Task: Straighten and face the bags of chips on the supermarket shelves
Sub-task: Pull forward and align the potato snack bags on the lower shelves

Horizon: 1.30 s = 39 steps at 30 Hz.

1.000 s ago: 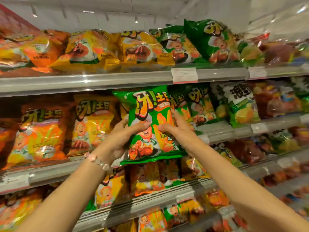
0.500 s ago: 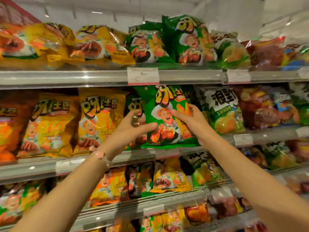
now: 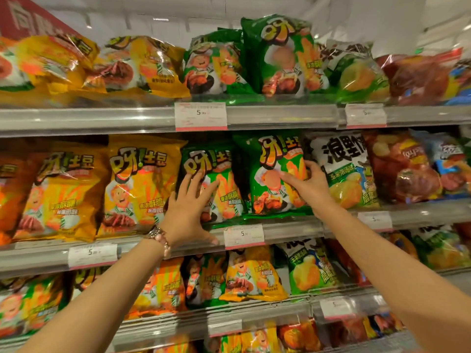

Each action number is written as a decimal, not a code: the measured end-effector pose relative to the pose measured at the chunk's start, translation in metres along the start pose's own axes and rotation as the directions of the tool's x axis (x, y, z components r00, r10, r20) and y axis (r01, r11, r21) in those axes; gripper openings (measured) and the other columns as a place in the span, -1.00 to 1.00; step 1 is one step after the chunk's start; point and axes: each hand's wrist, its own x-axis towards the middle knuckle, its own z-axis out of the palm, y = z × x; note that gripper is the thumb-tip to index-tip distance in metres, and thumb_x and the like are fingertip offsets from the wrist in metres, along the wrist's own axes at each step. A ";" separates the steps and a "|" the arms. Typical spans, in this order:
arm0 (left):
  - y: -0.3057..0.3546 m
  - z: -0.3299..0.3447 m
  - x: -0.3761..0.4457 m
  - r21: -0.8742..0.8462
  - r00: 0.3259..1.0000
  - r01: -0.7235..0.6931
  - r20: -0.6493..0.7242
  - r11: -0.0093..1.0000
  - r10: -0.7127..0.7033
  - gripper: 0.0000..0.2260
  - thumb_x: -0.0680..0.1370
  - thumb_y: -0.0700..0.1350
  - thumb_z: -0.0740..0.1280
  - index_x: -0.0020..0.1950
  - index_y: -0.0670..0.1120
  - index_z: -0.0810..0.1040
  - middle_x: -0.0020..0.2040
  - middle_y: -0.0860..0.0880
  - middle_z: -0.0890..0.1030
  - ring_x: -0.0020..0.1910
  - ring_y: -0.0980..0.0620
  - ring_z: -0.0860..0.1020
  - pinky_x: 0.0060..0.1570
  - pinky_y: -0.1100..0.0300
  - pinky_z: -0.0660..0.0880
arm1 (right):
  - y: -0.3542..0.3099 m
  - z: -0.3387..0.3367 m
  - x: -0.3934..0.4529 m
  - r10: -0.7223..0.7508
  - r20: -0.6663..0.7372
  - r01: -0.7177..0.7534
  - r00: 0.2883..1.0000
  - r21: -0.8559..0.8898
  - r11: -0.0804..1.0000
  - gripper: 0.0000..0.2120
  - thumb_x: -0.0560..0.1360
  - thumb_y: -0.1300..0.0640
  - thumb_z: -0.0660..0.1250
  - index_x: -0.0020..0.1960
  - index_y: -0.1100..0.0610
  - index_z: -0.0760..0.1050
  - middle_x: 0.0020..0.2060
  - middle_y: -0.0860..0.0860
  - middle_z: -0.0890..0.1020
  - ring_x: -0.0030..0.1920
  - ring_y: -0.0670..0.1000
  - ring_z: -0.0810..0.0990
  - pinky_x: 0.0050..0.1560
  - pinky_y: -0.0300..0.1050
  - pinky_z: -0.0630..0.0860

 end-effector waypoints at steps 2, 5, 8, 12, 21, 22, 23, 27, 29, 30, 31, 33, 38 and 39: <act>0.000 0.001 0.001 -0.014 1.000 -0.001 0.001 1.000 0.001 0.22 0.18 0.30 0.54 0.53 0.19 -0.28 0.54 0.00 -0.35 0.50 -0.06 -0.38 0.38 -0.37 0.01 | 0.006 0.002 0.002 -0.001 0.003 0.001 1.000 0.022 1.000 -0.36 0.34 0.01 0.53 0.32 0.12 0.35 -0.01 -0.06 0.56 -0.08 -0.17 0.54 -0.14 -0.31 0.47; 0.001 0.001 0.001 -0.017 1.000 0.000 0.002 1.000 0.000 0.23 0.17 0.28 0.56 0.53 0.18 -0.27 0.54 0.00 -0.36 0.50 -0.07 -0.38 0.36 -0.39 0.04 | 0.013 0.006 0.003 -0.006 -0.020 0.007 1.000 0.055 0.998 -0.38 0.37 0.01 0.51 0.33 0.13 0.36 0.00 -0.04 0.55 -0.05 -0.13 0.56 -0.04 -0.23 0.51; -0.001 0.004 0.002 -0.020 1.000 0.001 -0.005 1.000 -0.001 0.23 0.16 0.29 0.55 0.53 0.19 -0.27 0.54 0.02 -0.36 0.50 -0.05 -0.37 0.35 -0.39 0.09 | 0.016 0.009 0.004 -0.023 -0.001 0.023 1.000 0.045 0.999 -0.45 0.40 0.04 0.49 0.30 0.14 0.37 0.00 -0.04 0.57 0.02 -0.04 0.56 0.05 -0.14 0.51; -0.001 0.005 0.001 -0.004 1.000 0.003 -0.008 1.000 -0.003 0.23 0.17 0.29 0.55 0.50 0.20 -0.31 0.54 0.03 -0.36 0.51 -0.05 -0.36 0.33 -0.38 0.16 | 0.019 0.009 0.005 -0.054 0.064 0.053 0.996 0.016 0.998 -0.48 0.44 0.08 0.45 0.31 0.14 0.34 -0.06 -0.12 0.53 -0.05 -0.15 0.52 -0.11 -0.37 0.43; 0.001 0.004 -0.001 0.018 0.999 -0.014 -0.038 1.000 0.015 0.20 0.18 0.27 0.55 0.55 0.14 -0.20 0.55 -0.02 -0.33 0.52 -0.07 -0.34 0.34 -0.35 0.17 | 0.020 0.009 0.003 -0.130 0.035 0.134 0.991 -0.173 0.976 -0.42 0.44 -0.06 0.43 0.35 0.17 0.35 0.12 0.06 0.53 0.13 0.04 0.53 0.16 -0.07 0.46; 0.001 0.004 -0.003 0.018 0.998 -0.019 -0.058 1.000 0.020 0.18 0.19 0.27 0.55 0.57 0.12 -0.15 0.56 -0.03 -0.31 0.52 -0.07 -0.32 0.34 -0.34 0.16 | 0.021 0.009 0.001 -0.125 0.019 0.126 0.992 -0.181 0.975 -0.37 0.44 -0.09 0.42 0.39 0.18 0.31 0.18 0.08 0.52 0.15 0.04 0.51 0.18 -0.06 0.46; 0.001 0.005 -0.006 0.017 0.996 -0.024 -0.086 1.000 0.025 0.14 0.20 0.27 0.55 0.57 0.10 -0.09 0.56 -0.04 -0.28 0.53 -0.08 -0.29 0.35 -0.33 0.16 | 0.021 0.009 0.000 -0.123 0.005 0.122 0.992 -0.176 0.977 -0.34 0.45 -0.10 0.41 0.41 0.18 0.28 0.21 0.08 0.51 0.15 0.02 0.51 0.16 -0.08 0.46; 0.001 0.015 -0.023 0.004 0.978 -0.058 -0.198 0.998 0.058 -0.05 0.29 0.19 0.53 0.55 0.02 0.13 0.58 -0.10 -0.05 0.55 -0.13 -0.08 0.37 -0.25 0.26 | 0.020 0.007 -0.005 -0.091 0.012 0.092 0.996 -0.112 0.989 -0.37 0.50 -0.15 0.31 0.44 0.15 0.25 0.13 -0.02 0.50 0.12 -0.01 0.52 0.10 -0.08 0.49; 0.003 0.019 -0.028 -0.003 0.971 -0.083 -0.225 0.997 0.080 -0.12 0.33 0.14 0.53 0.53 -0.01 0.18 0.58 -0.12 0.00 0.54 -0.14 -0.03 0.38 -0.20 0.28 | 0.019 0.006 -0.007 -0.080 0.023 0.082 0.997 -0.087 0.993 -0.38 0.53 -0.14 0.27 0.47 0.15 0.22 0.19 0.00 0.49 0.20 0.04 0.52 0.19 0.01 0.50; 0.004 0.021 -0.029 -0.006 0.969 -0.090 -0.230 0.996 0.086 -0.13 0.34 0.12 0.53 0.53 -0.02 0.19 0.58 -0.12 0.00 0.54 -0.15 -0.02 0.37 -0.18 0.27 | 0.020 0.005 -0.008 -0.078 0.028 0.080 0.997 -0.077 0.994 -0.38 0.54 -0.12 0.27 0.48 0.14 0.19 0.23 0.01 0.48 0.22 0.04 0.51 0.21 0.01 0.49; 0.005 0.021 -0.030 -0.008 0.968 -0.093 -0.235 0.996 0.089 -0.15 0.35 0.09 0.53 0.53 -0.03 0.20 0.58 -0.13 0.00 0.54 -0.15 -0.01 0.36 -0.16 0.27 | 0.020 0.005 -0.010 -0.081 0.033 0.083 0.996 -0.069 0.994 -0.37 0.55 -0.10 0.26 0.50 0.13 0.16 0.27 0.01 0.46 0.25 0.01 0.49 0.24 -0.04 0.46; 0.007 0.022 -0.033 -0.017 0.961 -0.105 -0.258 0.994 0.097 -0.17 0.36 0.04 0.54 0.53 -0.07 0.21 0.57 -0.16 0.02 0.54 -0.18 0.03 0.37 -0.13 0.26 | 0.022 0.006 -0.018 -0.119 0.020 0.120 0.993 -0.085 0.989 -0.33 0.55 -0.07 0.27 0.54 0.11 0.07 0.38 0.01 0.38 0.32 -0.06 0.39 0.26 -0.21 0.33; 0.018 0.044 -0.060 -0.113 0.878 -0.213 -0.459 0.970 0.139 -0.42 0.44 -0.08 0.47 0.40 -0.20 0.38 0.42 -0.28 0.32 0.38 -0.23 0.32 0.30 -0.07 0.35 | 0.037 0.011 -0.068 -0.428 -0.141 0.415 0.893 -0.117 0.902 -0.49 0.53 0.09 0.30 0.42 0.20 0.26 0.29 0.02 0.38 0.18 -0.37 0.39 0.10 -0.56 0.28; 0.020 0.053 -0.066 -0.113 0.850 -0.247 -0.503 0.962 0.159 -0.50 0.46 -0.09 0.43 0.35 -0.19 0.40 0.36 -0.29 0.38 0.31 -0.22 0.39 0.24 -0.04 0.40 | 0.044 0.013 -0.078 -0.463 -0.147 0.448 0.874 -0.122 0.886 -0.55 0.53 0.11 0.30 0.37 0.18 0.31 0.24 0.02 0.41 0.20 -0.24 0.42 0.17 -0.44 0.32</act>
